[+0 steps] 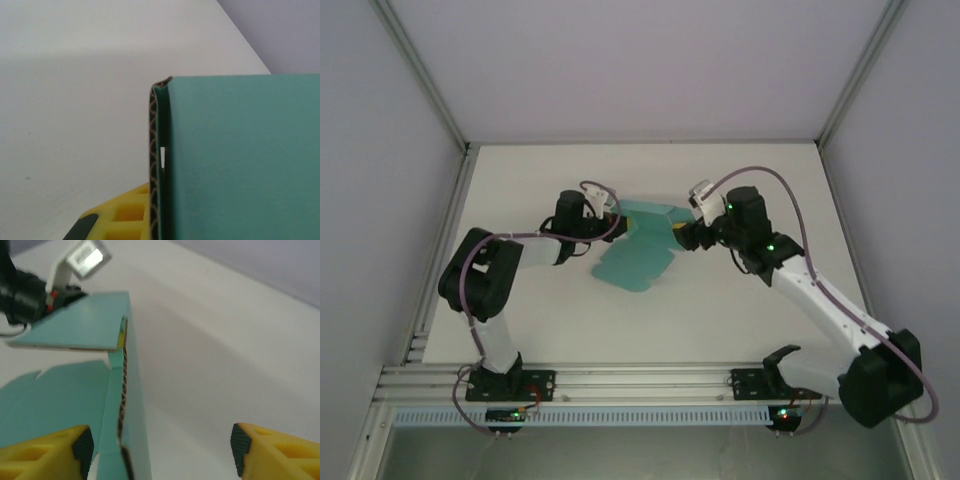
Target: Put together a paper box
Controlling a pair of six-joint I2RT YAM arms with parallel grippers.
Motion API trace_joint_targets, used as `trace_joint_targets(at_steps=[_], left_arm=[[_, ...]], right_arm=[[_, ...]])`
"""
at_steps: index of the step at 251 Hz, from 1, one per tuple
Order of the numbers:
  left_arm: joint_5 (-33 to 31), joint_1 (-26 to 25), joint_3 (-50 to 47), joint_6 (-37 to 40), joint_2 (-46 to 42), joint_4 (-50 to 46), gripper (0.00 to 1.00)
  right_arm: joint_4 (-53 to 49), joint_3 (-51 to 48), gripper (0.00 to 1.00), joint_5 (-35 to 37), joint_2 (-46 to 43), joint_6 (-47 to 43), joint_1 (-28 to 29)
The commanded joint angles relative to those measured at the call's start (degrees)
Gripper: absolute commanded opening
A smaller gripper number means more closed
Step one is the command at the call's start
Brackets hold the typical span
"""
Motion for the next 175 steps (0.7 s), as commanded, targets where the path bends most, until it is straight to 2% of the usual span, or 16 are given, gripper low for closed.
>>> trace_joint_targets(at_steps=[1, 22, 41, 75, 110, 145, 165, 175], left_arm=[[2.3, -0.7, 1.5, -0.2, -1.8, -2.6, 0.0], [-0.3, -1.6, 2.8, 0.1, -1.0, -7.3, 0.0], [-3.2, -2.5, 2.3, -0.1, -0.5, -9.7, 0.0], [-11.2, -3.9, 2.8, 0.4, 1.5, -15.3, 0.0], [-18.5, -4.2, 5.9, -0.3, 4.7, -22.9, 0.0], [-26.1, -4.7, 6.7, -1.8, 5.2, -26.4, 0.0], [-25.7, -4.8, 6.0, -0.1, 5.2, -25.7, 0.0], [-23.5, -4.9, 5.1, 1.2, 5.0, -23.7, 0.04]], right_arm=[[-1.0, 2.4, 0.59, -3.6, 2.1, 2.8, -0.5], [0.6, 2.5, 0.36, -4.6, 4.4, 4.3, -0.6], [-0.4, 2.0, 0.2, -5.6, 5.8, 4.2, -0.7], [4.3, -3.2, 0.06, -5.6, 6.2, 4.7, 0.0], [5.7, -5.7, 0.01, -4.8, 7.4, 5.4, 0.5], [5.6, -5.9, 0.0, -3.6, 8.9, 5.4, 1.1], [5.4, -6.1, 0.0, -3.4, 9.3, 4.2, 1.7], [5.4, -6.3, 0.0, -3.3, 9.5, 3.7, 1.9]])
